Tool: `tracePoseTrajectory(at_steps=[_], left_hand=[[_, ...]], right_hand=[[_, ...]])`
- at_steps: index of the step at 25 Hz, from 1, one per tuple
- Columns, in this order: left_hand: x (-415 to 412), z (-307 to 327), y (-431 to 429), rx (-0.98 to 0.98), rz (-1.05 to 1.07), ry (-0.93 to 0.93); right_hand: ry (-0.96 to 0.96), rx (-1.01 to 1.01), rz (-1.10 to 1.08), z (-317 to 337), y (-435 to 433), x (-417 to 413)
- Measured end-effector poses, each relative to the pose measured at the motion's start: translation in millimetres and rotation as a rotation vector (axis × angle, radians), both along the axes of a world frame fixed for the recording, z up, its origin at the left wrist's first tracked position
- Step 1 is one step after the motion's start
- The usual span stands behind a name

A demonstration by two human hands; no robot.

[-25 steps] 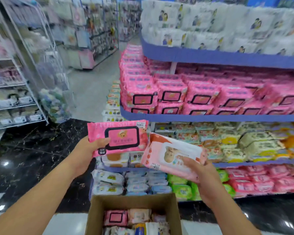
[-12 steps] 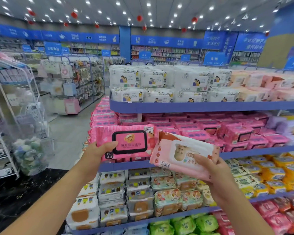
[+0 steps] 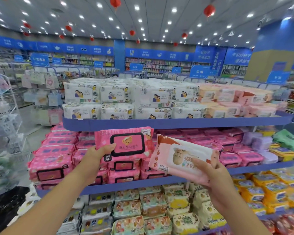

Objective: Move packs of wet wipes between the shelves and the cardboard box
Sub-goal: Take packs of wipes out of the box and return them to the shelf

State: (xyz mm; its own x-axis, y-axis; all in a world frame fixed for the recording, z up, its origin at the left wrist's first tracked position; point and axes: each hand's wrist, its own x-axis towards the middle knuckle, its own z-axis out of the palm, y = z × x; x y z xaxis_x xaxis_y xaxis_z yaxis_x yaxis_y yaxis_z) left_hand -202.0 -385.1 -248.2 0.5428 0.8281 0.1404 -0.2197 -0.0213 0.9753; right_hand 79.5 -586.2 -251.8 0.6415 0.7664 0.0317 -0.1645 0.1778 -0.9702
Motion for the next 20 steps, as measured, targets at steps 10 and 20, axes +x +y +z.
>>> tracePoseTrajectory(at_steps=[10,20], left_hand=[[-4.8,-73.1,61.6,-0.158,0.165,0.134],[214.8,-73.2,54.9,-0.106,0.045,0.283]], right_hand=[[0.074,-0.105,-0.004,-68.5,78.3,37.7],[0.08,-0.108,-0.149,-90.8,54.4,233.2]])
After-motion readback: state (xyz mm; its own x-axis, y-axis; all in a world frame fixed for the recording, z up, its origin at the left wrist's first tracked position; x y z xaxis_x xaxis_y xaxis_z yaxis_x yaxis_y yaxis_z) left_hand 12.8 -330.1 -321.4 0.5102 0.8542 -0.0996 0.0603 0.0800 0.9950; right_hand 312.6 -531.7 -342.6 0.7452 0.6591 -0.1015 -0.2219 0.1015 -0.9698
